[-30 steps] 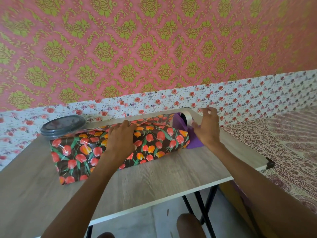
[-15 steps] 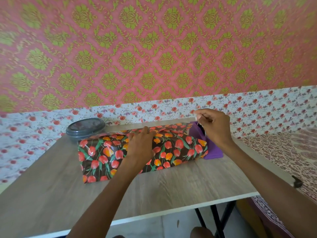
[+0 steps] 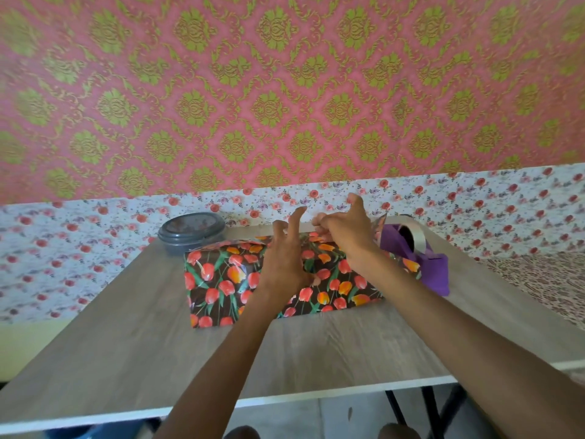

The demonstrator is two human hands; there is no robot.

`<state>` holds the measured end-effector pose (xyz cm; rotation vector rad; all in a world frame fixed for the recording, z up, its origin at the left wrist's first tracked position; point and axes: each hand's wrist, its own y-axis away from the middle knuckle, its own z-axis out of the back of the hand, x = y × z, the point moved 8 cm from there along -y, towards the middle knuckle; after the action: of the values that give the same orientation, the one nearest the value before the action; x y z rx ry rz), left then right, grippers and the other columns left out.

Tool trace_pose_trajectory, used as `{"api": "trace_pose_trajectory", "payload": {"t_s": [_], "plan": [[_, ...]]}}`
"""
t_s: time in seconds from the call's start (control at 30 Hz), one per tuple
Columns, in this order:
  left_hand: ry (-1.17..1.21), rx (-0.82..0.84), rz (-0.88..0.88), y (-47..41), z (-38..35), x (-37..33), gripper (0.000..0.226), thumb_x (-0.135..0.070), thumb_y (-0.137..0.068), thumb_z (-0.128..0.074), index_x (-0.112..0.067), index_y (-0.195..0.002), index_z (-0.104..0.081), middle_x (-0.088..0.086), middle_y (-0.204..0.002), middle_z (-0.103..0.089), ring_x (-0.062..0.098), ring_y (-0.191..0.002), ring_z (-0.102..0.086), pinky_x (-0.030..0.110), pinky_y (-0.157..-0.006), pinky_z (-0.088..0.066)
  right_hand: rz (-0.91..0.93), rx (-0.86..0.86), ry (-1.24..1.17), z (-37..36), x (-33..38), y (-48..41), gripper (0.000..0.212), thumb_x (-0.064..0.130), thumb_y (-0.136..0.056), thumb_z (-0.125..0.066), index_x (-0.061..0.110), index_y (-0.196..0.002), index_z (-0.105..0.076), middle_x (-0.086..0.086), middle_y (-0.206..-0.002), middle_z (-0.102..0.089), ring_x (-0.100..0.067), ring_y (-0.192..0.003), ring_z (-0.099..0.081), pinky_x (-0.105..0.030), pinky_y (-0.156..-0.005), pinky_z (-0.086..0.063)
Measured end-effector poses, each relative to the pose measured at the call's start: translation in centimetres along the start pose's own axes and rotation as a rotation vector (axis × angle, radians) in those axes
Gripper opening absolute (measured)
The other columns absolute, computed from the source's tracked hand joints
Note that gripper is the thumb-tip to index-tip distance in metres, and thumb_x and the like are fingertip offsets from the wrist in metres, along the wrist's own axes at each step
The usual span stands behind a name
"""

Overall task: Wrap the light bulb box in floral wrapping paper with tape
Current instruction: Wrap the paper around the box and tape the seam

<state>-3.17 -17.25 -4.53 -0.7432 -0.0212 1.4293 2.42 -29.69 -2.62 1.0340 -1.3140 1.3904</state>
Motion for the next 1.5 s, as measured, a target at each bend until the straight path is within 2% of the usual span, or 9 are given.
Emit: {"api": "trace_pose_trajectory", "payload": {"t_s": [0.27, 0.43, 0.5, 0.57, 0.63, 0.77, 0.93, 1.23, 1.5], "plan": [[-0.014, 0.011, 0.013, -0.2, -0.1, 0.2, 0.133, -0.019, -0.054, -0.096, -0.033, -0.152, -0.007, 0.011, -0.139, -0.023, 0.027, -0.089, -0.056, 0.029, -0.064, -0.041, -0.243, -0.109, -0.056, -2.8, -2.4, -1.7, 0.081, -0.003, -0.088, -0.057, 0.008, -0.155, -0.013, -0.013, -0.094, -0.068, -0.015, -0.049, -0.064, -0.022, -0.045, -0.052], [0.151, 0.025, -0.001, -0.1, 1.0, 0.7, 0.122, -0.007, -0.059, -0.092, -0.031, -0.151, -0.016, 0.008, -0.148, -0.017, 0.018, -0.093, -0.051, 0.031, -0.074, -0.055, -0.229, -0.149, 0.029, -2.5, -3.1, -2.2, 0.099, -0.005, -0.086, -0.058, 0.012, -0.155, 0.011, -0.016, -0.128, -0.061, -0.021, -0.078, -0.071, -0.036, -0.064, -0.062], [0.082, 0.013, -0.004, 0.0, 1.9, 1.7, 0.106, -0.02, -0.064, -0.09, -0.025, -0.149, -0.028, 0.005, -0.152, -0.018, 0.025, -0.118, -0.048, 0.04, -0.1, -0.048, -0.234, -0.144, 0.075, -2.5, -3.3, -2.2, 0.1, -0.004, -0.086, -0.06, 0.009, -0.155, 0.012, -0.018, -0.126, -0.062, -0.022, -0.082, -0.07, -0.034, -0.063, -0.061], [-0.175, 0.031, -0.068, 0.1, 2.0, 2.5, 0.087, -0.044, -0.071, -0.083, -0.024, -0.145, -0.041, 0.001, -0.152, -0.031, 0.026, -0.141, -0.031, 0.051, -0.12, -0.019, -0.214, -0.141, 0.154, -2.4, -2.9, -1.9, 0.096, -0.003, -0.089, -0.059, 0.005, -0.154, 0.01, -0.019, -0.124, -0.06, -0.026, -0.097, -0.067, -0.039, -0.074, -0.058], [-0.31, 0.091, -0.105, 0.3, 1.4, 3.2, 0.074, -0.06, -0.077, -0.07, -0.028, -0.14, -0.048, -0.003, -0.144, -0.047, 0.022, -0.142, -0.031, 0.054, -0.12, 0.001, -0.184, -0.142, 0.177, -2.3, -2.4, -1.3, 0.095, -0.004, -0.089, -0.06, 0.003, -0.155, 0.008, -0.015, -0.12, -0.059, -0.029, -0.106, -0.063, -0.042, -0.085, -0.055], [-0.282, 0.074, -0.119, 0.6, 1.0, 3.6, 0.069, -0.067, -0.078, -0.065, -0.031, -0.136, -0.053, -0.006, -0.128, -0.058, 0.017, -0.125, -0.052, 0.053, -0.119, 0.001, -0.204, -0.109, 0.074, -2.9, -3.3, -2.1, 0.09, -0.006, -0.081, -0.065, 0.007, -0.153, -0.014, -0.02, -0.117, -0.062, -0.031, -0.088, -0.071, -0.045, -0.07, -0.062], [-0.273, 0.053, -0.111, 0.4, 1.1, 3.9, 0.07, -0.067, -0.075, -0.068, -0.027, -0.132, -0.058, -0.006, -0.12, -0.059, 0.017, -0.116, -0.057, 0.052, -0.12, -0.004, -0.266, 0.034, 0.048, -3.2, -3.3, -2.8, 0.01, -0.004, -0.081, -0.071, -0.009, -0.089, -0.07, -0.018, -0.076, -0.072, -0.018, -0.052, -0.062, -0.023, -0.048, -0.051], [-0.28, 0.052, -0.099, 0.5, 1.1, 3.9, 0.071, -0.066, -0.076, -0.067, -0.027, -0.134, -0.056, -0.004, -0.123, -0.059, 0.019, -0.12, -0.055, 0.053, -0.12, -0.003, -0.354, 0.145, 0.215, -4.4, -3.1, -3.4, 0.005, -0.001, -0.08, -0.074, -0.003, -0.081, -0.07, -0.013, -0.077, -0.071, -0.014, -0.056, -0.056, -0.019, -0.038, -0.036], [-0.316, 0.066, -0.108, 0.6, 1.1, 3.7, 0.071, -0.068, -0.078, -0.064, -0.03, -0.137, -0.053, -0.005, -0.127, -0.057, 0.019, -0.121, -0.055, 0.055, -0.121, -0.002, -0.433, 0.228, 0.374, -5.5, -2.8, -2.9, 0.019, -0.003, -0.086, -0.067, -0.006, -0.104, -0.066, -0.008, -0.064, -0.067, -0.01, -0.046, -0.057, -0.017, -0.031, -0.032]]}}
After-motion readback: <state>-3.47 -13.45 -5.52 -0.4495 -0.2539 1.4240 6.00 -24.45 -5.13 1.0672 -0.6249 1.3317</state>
